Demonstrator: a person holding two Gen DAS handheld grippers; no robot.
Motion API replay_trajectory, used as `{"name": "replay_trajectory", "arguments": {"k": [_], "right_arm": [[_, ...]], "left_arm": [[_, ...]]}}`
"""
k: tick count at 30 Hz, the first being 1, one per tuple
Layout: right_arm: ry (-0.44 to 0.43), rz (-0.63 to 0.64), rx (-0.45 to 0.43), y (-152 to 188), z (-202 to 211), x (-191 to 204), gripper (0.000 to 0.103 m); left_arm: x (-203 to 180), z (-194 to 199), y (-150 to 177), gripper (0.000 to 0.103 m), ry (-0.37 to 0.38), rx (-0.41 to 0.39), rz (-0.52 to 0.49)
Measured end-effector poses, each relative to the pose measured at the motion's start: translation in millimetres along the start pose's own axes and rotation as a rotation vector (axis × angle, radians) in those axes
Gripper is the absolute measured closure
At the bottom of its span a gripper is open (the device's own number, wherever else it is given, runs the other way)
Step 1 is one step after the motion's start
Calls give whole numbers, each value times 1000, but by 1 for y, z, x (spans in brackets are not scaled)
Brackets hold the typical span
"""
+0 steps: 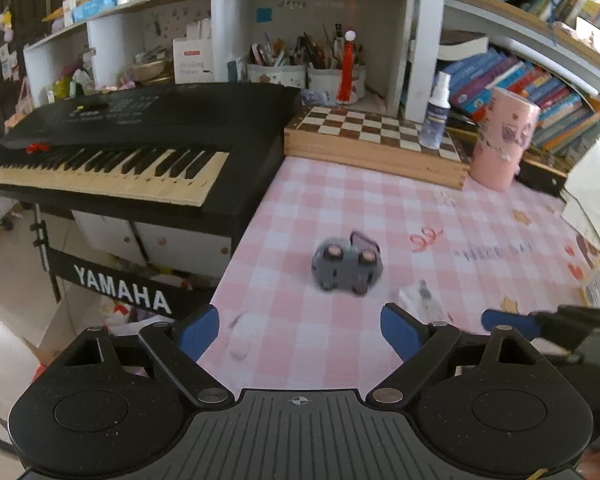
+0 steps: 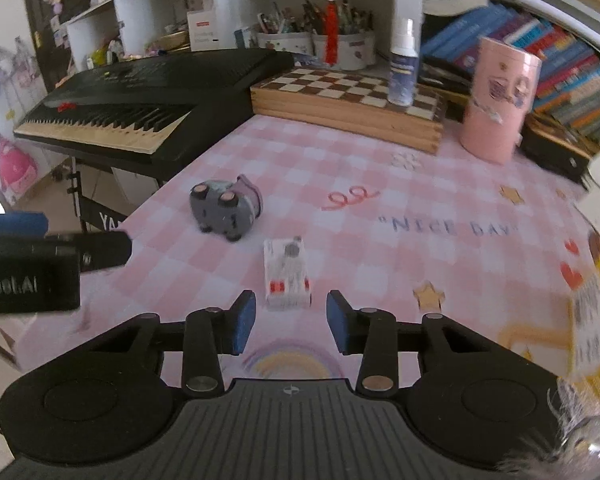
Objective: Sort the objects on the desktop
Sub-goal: 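Grasp the grey toy truck with the left tool while the right tool grasps the white box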
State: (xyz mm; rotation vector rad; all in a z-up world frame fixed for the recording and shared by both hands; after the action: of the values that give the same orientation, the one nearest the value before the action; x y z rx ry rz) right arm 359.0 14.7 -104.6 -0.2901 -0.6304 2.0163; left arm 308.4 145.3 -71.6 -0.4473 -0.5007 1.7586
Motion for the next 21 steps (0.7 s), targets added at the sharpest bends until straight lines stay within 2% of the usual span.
{"name": "replay_trajectory", "arguments": {"k": [4, 12, 15, 20, 21], "right_arm": [[1, 44, 11, -11, -24, -1, 66], [-41, 115, 30, -18, -49, 0, 63], [-49, 136, 25, -20, -50, 2, 68], [-46, 155, 23, -21, -51, 3, 68], [-45, 158, 22, -21, -52, 3, 69]], "left_arm": [[-3, -19, -15, 14, 33, 23, 23], [-26, -58, -42, 15, 83, 45, -23], [-35, -75, -47, 15, 70, 59, -60], [-39, -97, -49, 22, 40, 92, -100], [-40, -100, -48, 27, 38, 98, -109]]}}
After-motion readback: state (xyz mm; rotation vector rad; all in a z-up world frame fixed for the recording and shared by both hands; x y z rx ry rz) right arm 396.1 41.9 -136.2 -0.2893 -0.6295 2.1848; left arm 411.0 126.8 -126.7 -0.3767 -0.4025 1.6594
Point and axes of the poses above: each gripper's, at about its wrist camera, not at the fingertips, and z roughly against the way its jaws point, x to its left, y to its underside, the point moved 7 cm from there along -z, roughly the way its jaws point, and after that the axes turned 13 degrees about x, right-handed, at the moved point
